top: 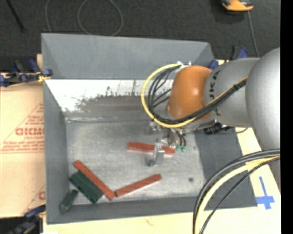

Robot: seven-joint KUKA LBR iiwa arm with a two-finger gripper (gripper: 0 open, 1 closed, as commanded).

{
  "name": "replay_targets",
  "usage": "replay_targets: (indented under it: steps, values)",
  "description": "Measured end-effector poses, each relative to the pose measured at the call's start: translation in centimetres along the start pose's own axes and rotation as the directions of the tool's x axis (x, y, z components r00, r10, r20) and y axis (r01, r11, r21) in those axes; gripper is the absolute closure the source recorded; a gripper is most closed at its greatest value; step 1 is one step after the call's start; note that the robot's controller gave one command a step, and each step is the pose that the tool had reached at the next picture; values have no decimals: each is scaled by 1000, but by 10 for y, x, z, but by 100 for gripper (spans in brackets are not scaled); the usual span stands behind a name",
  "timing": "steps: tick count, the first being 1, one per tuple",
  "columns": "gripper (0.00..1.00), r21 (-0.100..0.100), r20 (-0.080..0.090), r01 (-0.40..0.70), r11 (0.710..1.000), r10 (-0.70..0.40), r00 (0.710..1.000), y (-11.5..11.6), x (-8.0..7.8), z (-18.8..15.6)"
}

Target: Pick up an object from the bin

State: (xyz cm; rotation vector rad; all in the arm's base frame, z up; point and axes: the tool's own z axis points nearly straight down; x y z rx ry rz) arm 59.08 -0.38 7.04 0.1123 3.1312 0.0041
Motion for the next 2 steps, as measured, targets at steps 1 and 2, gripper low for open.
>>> replay_targets:
  steps: [1,2]
  values:
    - [100,0,2,-1,1000,1,1000,0,-1,-1]
    - [100,1,4,-1,1000,1,1000,0,-5,-81]
